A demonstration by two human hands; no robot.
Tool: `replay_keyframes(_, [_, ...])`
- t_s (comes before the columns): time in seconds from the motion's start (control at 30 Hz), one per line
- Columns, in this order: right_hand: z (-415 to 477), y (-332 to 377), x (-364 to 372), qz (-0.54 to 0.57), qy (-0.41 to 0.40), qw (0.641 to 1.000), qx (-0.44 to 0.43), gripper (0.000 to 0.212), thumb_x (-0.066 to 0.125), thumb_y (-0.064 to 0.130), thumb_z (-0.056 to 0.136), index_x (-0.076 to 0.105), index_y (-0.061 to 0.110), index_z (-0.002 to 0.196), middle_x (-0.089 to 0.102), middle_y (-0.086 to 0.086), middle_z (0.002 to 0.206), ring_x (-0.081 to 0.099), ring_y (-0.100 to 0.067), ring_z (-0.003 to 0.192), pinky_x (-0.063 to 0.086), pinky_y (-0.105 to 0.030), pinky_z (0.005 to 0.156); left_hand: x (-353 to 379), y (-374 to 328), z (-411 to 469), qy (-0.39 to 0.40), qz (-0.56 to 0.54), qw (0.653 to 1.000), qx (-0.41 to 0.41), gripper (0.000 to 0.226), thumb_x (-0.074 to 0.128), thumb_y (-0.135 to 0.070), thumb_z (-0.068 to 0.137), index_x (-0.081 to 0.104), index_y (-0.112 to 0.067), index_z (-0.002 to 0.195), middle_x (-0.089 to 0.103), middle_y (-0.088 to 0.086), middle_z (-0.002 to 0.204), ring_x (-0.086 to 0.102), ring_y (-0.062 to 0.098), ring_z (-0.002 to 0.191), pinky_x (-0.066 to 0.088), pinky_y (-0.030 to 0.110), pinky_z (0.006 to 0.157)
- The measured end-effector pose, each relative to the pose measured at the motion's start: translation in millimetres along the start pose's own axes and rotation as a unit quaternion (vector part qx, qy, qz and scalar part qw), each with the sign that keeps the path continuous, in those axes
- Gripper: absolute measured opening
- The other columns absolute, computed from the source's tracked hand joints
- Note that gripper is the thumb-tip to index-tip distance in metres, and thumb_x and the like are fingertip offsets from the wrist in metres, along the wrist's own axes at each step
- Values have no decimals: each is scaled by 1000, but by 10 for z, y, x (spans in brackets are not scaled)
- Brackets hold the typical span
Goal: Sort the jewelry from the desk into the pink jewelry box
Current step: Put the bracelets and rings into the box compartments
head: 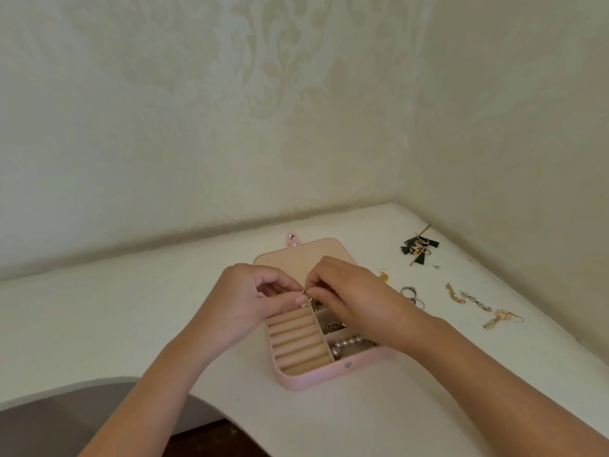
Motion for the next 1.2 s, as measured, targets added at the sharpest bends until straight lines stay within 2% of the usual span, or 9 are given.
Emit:
replay_keyframes(0.13, [-15,-72,3,19,-10,999,26,16,51,26,96,60,13,95,51,12,86,47,-1,73,37,-13,69,-60,9,75,-4,48,999,3,7,81,-26,69,75,-30,67,67,-3,66,58,11,64,46,21,61])
replay_keyframes(0.3, [-55,-283,81,-35,28,997,60,19,46,18,97,64,15,99,60,4,97,54,-10,87,39,-22,76,-4,199,63,-12,48,998,-32,11,81,-23,71,75,-31,64,68,-7,65,55,2,61,39,10,58])
replay_keyframes(0.43, [-80,-321,165,-50,59,995,66,22,43,15,97,65,13,101,62,2,100,55,-12,90,40,-24,80,12,293,52,-42,50,997,-33,11,81,-23,70,75,-28,64,68,-10,64,52,0,60,38,12,58])
replay_keyframes(0.53, [-81,-331,180,-48,65,994,71,23,43,12,97,65,13,102,62,1,101,56,-13,92,40,-24,81,10,336,63,-52,59,996,-28,12,81,-25,70,74,-32,63,68,-1,67,45,3,56,34,19,56])
replay_keyframes(0.73, [-86,-346,208,-56,82,992,80,26,41,10,97,65,13,107,63,0,105,56,-15,95,40,-25,82,100,283,60,-16,102,994,-26,10,78,-21,74,72,-25,67,54,-26,49,47,-8,54,34,7,54])
replay_keyframes(0.83, [-83,-340,225,-61,88,991,79,26,41,10,97,65,14,107,63,0,105,56,-16,95,39,-25,81,109,309,73,4,128,991,-39,9,77,-28,76,72,-28,68,51,-24,44,46,-6,49,34,10,51])
replay_keyframes(0.93, [-89,-339,228,-61,90,991,83,26,41,10,96,65,13,106,63,-1,104,56,-16,93,39,-25,81,97,317,87,2,135,990,-38,16,73,-39,77,75,-26,68,62,-11,54,48,-1,51,35,12,50])
replay_keyframes(1.1, [-94,-339,224,-58,90,991,86,26,41,10,96,65,13,106,63,0,104,56,-16,94,40,-27,82,38,380,156,-38,102,992,-63,18,82,-34,69,71,-22,61,60,-10,53,47,-4,47,34,10,47])
replay_keyframes(1.2, [-99,-339,230,-57,91,990,86,26,41,10,96,65,13,107,63,0,105,56,-15,95,39,-24,81,64,437,170,-34,85,993,-80,21,83,-33,67,69,-19,62,59,-9,54,46,-4,45,34,11,46])
Point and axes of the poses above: each hand's wrist, its own z-axis towards the middle knuckle, its own x-axis out of the palm, y = z × x, the point moved 10 cm from there along z, towards the middle knuckle
